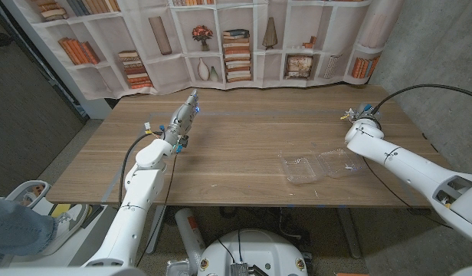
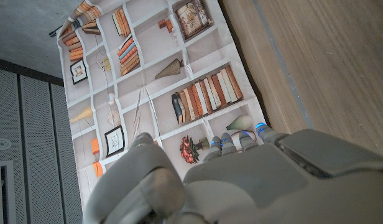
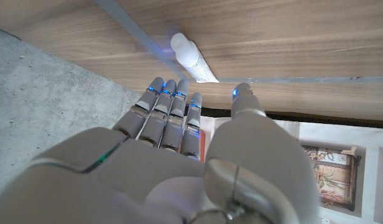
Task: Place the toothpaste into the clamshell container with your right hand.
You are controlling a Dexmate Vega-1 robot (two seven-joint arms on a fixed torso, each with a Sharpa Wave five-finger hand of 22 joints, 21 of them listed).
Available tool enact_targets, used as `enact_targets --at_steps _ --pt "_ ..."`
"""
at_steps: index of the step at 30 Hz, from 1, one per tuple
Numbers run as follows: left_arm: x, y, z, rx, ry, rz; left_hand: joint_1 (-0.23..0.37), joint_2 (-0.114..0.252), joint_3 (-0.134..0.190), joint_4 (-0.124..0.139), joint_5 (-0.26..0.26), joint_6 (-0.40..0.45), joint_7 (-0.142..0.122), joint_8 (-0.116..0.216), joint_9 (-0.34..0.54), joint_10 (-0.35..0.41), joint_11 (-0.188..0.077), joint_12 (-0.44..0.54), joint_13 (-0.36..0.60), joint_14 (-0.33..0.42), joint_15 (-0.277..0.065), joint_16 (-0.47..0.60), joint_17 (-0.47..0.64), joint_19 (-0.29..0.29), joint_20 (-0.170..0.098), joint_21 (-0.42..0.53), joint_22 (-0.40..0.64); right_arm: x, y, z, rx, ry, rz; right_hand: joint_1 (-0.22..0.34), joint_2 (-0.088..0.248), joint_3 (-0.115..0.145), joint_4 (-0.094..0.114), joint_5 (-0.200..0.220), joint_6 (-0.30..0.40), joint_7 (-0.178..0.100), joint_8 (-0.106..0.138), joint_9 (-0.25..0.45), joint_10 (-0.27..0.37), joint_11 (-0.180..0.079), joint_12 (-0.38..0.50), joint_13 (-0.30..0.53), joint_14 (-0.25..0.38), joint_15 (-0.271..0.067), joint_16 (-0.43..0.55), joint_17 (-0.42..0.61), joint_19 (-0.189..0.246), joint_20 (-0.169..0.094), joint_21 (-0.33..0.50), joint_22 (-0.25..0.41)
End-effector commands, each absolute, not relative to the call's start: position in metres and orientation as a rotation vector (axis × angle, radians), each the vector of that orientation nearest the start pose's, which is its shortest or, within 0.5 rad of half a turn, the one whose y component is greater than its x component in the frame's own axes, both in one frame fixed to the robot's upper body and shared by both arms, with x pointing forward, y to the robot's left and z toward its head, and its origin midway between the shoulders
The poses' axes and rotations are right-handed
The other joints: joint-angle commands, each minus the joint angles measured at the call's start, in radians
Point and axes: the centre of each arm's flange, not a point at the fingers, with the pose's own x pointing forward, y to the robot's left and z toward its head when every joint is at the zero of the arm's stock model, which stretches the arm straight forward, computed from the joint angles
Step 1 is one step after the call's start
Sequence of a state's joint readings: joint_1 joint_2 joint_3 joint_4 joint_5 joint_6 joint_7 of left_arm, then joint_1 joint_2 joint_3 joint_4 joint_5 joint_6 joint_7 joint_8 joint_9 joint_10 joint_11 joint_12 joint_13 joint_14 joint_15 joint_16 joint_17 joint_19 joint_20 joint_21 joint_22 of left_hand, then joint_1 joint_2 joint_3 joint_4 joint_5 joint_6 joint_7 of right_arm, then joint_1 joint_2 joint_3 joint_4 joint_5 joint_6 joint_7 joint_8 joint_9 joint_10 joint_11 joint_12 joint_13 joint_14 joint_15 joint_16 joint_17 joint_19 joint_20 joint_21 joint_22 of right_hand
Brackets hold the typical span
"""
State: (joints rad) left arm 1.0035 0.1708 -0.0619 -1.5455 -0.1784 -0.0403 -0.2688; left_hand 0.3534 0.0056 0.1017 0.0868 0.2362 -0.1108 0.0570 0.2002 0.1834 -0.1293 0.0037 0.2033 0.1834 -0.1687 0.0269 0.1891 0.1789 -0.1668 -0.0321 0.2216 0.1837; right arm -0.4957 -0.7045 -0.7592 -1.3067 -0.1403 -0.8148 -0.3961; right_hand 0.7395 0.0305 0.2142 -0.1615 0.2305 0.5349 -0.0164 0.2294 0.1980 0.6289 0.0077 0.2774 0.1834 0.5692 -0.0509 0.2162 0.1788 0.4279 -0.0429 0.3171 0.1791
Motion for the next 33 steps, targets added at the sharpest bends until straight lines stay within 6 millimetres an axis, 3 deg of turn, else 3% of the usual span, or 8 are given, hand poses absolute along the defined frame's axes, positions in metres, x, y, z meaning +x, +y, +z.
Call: enact_targets --at_steps 1,33 --pt "0.619 0.286 -0.023 0.055 -0.587 -0.194 0.006 0.003 -0.004 0.002 0.0 -0.007 -0.005 -0.003 0.005 -0.004 -0.007 0.0 0.005 -0.033 0.005 -0.002 0.005 -0.073 -0.029 -0.002 0.003 0.684 -0.404 0.005 -1.112 0.045 -0.687 0.019 0.003 0.013 -0.001 0.006 0.014 0.001 0.005 0.001 0.011 -0.001 0.004 0.005 0.013 -0.056 0.009 0.005 0.015 -0.034 -0.001 0.006" --pt "0.618 0.284 -0.021 0.085 -0.562 -0.187 0.008 0.005 -0.008 0.001 -0.001 -0.006 -0.005 -0.002 0.005 -0.003 -0.009 0.001 0.005 -0.032 0.006 -0.001 0.005 -0.075 -0.024 -0.005 0.004 0.698 -0.416 0.001 -1.098 0.076 -0.699 0.047 0.013 0.025 0.009 -0.002 0.047 -0.009 0.007 0.002 0.044 -0.016 0.002 0.005 0.053 -0.072 0.009 0.007 0.055 -0.045 0.0 0.007"
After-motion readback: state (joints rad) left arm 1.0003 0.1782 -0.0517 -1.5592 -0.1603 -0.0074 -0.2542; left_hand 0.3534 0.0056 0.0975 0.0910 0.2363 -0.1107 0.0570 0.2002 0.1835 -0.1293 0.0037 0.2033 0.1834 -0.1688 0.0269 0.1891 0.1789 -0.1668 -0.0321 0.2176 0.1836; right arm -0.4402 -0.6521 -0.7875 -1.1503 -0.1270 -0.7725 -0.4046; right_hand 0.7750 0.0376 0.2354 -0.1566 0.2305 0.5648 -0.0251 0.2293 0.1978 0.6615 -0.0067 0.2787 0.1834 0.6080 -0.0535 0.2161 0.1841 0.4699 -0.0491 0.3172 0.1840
